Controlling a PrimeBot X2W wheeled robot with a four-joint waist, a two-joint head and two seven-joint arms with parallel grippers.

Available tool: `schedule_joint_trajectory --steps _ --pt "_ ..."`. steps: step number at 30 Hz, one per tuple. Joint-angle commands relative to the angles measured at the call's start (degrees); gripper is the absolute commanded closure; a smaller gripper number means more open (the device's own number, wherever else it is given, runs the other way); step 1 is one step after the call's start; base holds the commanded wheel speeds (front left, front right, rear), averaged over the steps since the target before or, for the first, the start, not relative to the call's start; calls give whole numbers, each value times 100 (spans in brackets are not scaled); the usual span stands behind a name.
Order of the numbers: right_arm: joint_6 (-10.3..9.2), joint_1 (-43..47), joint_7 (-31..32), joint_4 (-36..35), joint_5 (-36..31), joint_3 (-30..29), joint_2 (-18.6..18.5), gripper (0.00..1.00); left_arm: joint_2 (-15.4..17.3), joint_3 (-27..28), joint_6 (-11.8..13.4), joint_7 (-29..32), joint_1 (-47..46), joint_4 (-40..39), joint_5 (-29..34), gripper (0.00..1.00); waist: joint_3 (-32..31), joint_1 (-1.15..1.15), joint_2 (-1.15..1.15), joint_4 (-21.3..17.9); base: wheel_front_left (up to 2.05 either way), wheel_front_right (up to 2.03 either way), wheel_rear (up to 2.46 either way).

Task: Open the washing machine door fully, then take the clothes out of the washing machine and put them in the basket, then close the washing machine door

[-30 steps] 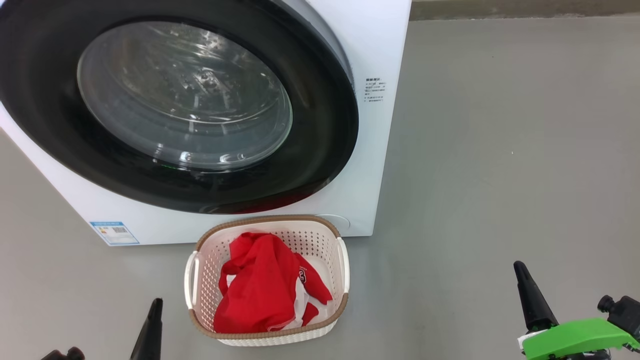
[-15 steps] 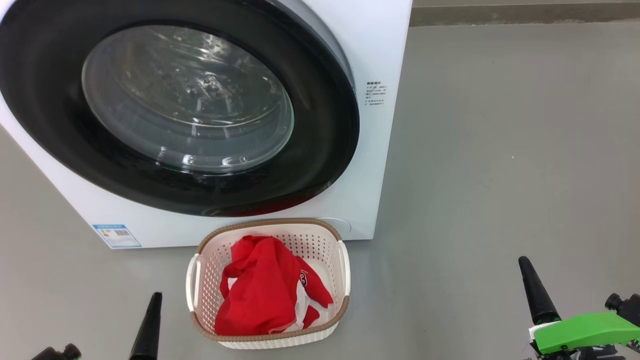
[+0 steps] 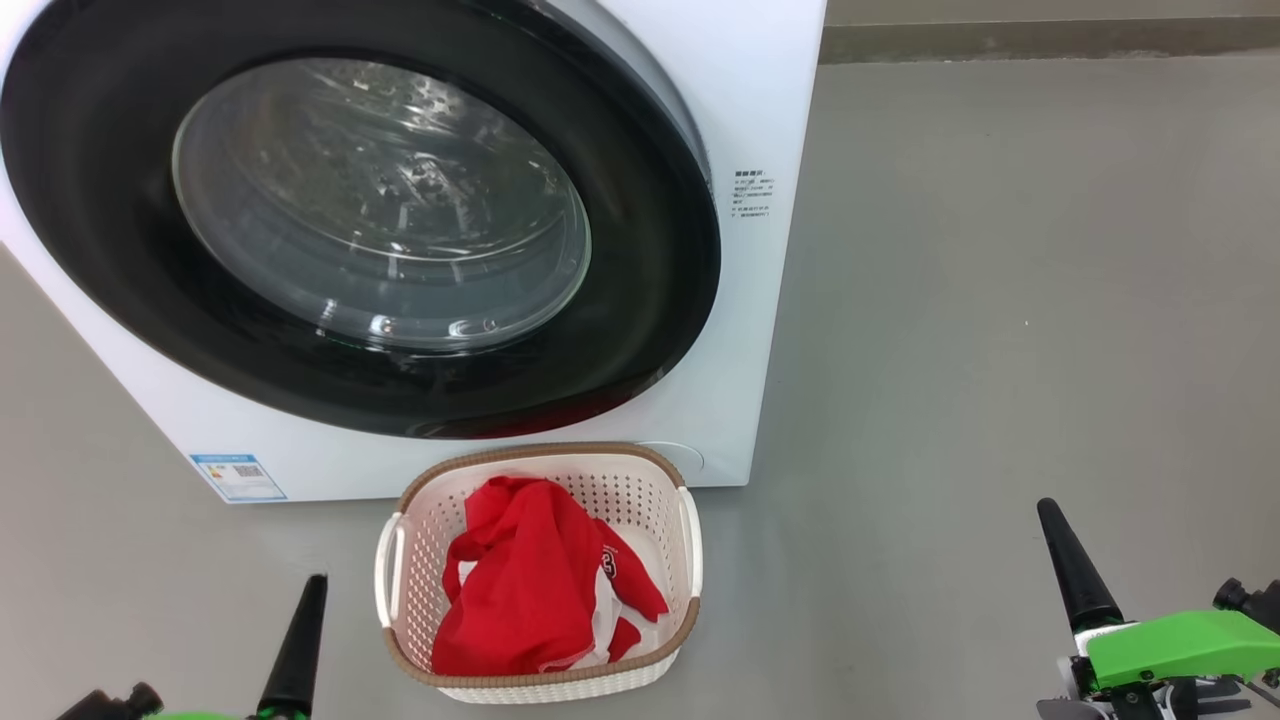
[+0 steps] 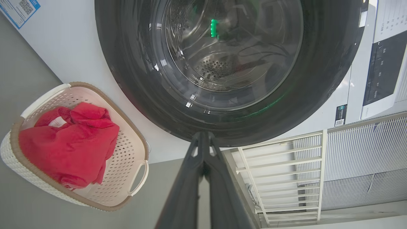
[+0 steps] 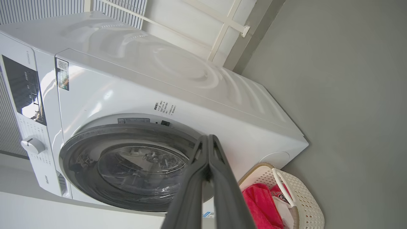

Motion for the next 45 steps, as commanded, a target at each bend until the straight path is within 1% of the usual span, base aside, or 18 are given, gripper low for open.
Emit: schedule_joint_trajectory --steps 1,28,45 --pt "-4 -272 38 -131 180 46 -106 100 38 190 3 61 -267 -123 -142 100 -7 0 0 2 0 0 0" --pt "-5 -531 504 -92 1761 -93 -123 100 -64 347 3 512 -481 -60 -1651 100 -138 0 0 36 0 0 0" --pt "-5 -534 539 -88 1724 -137 -92 100 -78 367 3 528 -483 -60 -1634 100 -138 0 0 36 0 0 0"
